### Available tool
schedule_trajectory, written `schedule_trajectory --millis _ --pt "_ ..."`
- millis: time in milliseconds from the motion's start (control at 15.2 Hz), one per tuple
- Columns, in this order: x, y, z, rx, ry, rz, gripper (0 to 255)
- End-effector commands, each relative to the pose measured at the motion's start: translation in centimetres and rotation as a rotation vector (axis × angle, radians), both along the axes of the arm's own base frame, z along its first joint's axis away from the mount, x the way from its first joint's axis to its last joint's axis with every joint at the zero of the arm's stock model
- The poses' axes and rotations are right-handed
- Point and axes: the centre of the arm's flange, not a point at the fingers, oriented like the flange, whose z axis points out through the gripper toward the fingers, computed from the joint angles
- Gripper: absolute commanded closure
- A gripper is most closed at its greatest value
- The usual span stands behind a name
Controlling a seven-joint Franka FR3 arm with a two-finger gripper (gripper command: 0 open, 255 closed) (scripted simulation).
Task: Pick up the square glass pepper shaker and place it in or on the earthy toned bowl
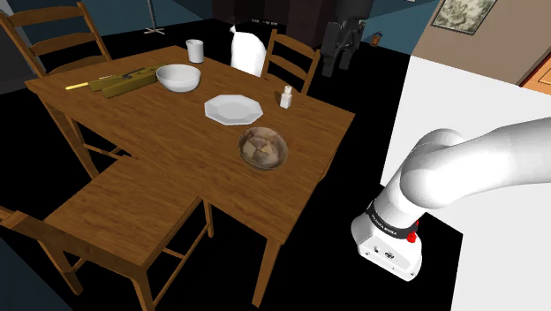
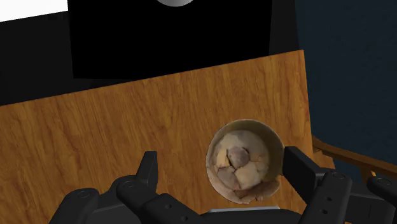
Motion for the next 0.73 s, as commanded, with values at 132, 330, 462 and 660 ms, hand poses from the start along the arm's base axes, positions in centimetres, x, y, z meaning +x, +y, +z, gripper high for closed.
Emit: schedule_trajectory --millis 132,330,462,660 --pt "1.8 -1.5 -1.3 -0.005 0.009 0.014 0" --pt "4.6 -3.6 -3.3 -0.013 0.022 0.034 0" --pt "6.5 -5.0 -4.6 -0.018 0.031 0.048 0" --pt "9.3 -7.1 -6.6 -0.026 0.044 0.068 0"
